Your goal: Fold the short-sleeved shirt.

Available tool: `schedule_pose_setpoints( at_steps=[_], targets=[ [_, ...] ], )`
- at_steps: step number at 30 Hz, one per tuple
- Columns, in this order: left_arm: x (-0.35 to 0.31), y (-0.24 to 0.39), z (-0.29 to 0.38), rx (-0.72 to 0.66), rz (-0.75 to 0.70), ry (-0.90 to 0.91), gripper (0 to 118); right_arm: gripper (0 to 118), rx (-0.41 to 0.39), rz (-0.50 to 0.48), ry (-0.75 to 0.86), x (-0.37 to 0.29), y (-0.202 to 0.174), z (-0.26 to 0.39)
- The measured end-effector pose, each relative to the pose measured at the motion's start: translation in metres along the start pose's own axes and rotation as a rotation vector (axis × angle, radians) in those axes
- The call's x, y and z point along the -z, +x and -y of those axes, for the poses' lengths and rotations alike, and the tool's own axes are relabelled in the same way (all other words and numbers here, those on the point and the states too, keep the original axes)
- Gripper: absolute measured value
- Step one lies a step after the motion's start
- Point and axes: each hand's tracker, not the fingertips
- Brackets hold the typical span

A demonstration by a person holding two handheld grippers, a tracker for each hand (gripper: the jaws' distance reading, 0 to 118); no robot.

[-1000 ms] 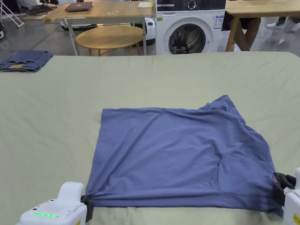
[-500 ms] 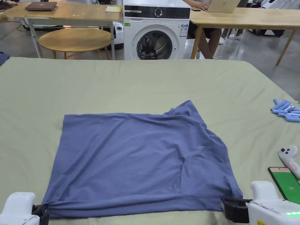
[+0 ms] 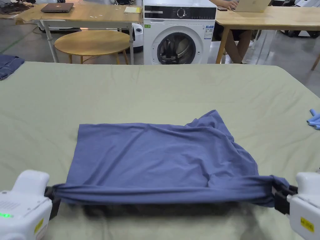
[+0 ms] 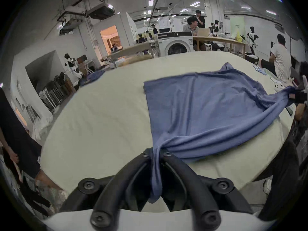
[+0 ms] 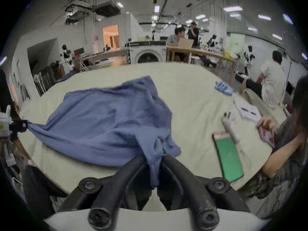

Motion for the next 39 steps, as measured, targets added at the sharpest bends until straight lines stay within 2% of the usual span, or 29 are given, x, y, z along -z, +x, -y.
schedule_pose_setpoints(
  at_steps=[5,11,13,17,18,19,20,21,22,27,29,31,32,33,34,35,36,38,39],
  targets=[
    [0.062,-0.004,-0.053,0.023,0.001,-0.038,2,1,-0.014,0.019,-0.029,0.068,-0.005,-0.046],
    [0.153,0.003,-0.068,0.026,0.011,-0.208,2,1,0.01,0.038,-0.118,0.158,-0.011,-0.053],
    [0.164,0.006,-0.068,0.005,0.022,-0.226,2,1,0.017,0.043,-0.178,0.174,-0.012,-0.048],
    [0.155,0.011,-0.066,0.006,0.023,-0.199,3,3,0.022,0.039,-0.179,0.171,-0.007,-0.041],
    [0.148,0.011,-0.066,0.0,0.021,-0.168,10,13,0.052,-0.012,-0.147,0.162,-0.006,-0.039],
    [0.135,0.013,-0.064,-0.013,0.007,-0.116,28,38,0.053,-0.045,-0.123,0.151,-0.004,-0.039],
    [0.123,0.012,-0.063,-0.025,0.009,-0.073,66,85,0.051,-0.051,-0.109,0.139,-0.006,-0.038],
    [0.109,0.014,-0.06,-0.035,0.014,-0.037,93,109,0.037,-0.049,-0.068,0.124,-0.01,-0.037],
    [0.09,0.019,-0.055,-0.056,0.011,0.023,105,114,0.023,-0.053,0.006,0.105,-0.014,-0.037],
    [0.017,0.048,-0.015,-0.113,0.026,0.271,106,113,-0.013,-0.08,0.237,0.025,-0.054,-0.019],
    [0.003,0.054,0.007,-0.151,0.034,0.338,106,113,0.001,-0.074,0.29,0.004,-0.071,-0.007],
    [-0.009,0.064,0.027,-0.163,-0.02,0.364,106,110,0.016,-0.063,0.342,-0.011,-0.085,0.007],
    [-0.005,0.063,0.037,-0.159,-0.021,0.357,97,92,0.019,-0.072,0.345,-0.017,-0.09,0.014],
    [-0.006,0.065,0.044,-0.155,-0.012,0.344,74,54,0.03,-0.085,0.354,-0.021,-0.094,0.019],
    [-0.005,0.066,0.049,-0.149,-0.008,0.327,37,4,0.037,-0.09,0.349,-0.02,-0.098,0.023],
    [-0.002,0.066,0.052,-0.132,-0.014,0.287,6,0,0.037,-0.079,0.338,-0.019,-0.103,0.025],
    [0.002,0.066,0.056,-0.121,-0.027,0.25,6,0,0.034,-0.078,0.341,-0.025,-0.103,0.022],
    [0.005,0.058,0.061,-0.137,0.02,0.228,0,0,0.028,-0.134,0.291,-0.018,-0.102,0.022],
    [0.008,0.055,0.062,-0.143,0.016,0.206,0,0,0.025,-0.115,0.301,-0.018,-0.102,0.021]
  ],
)
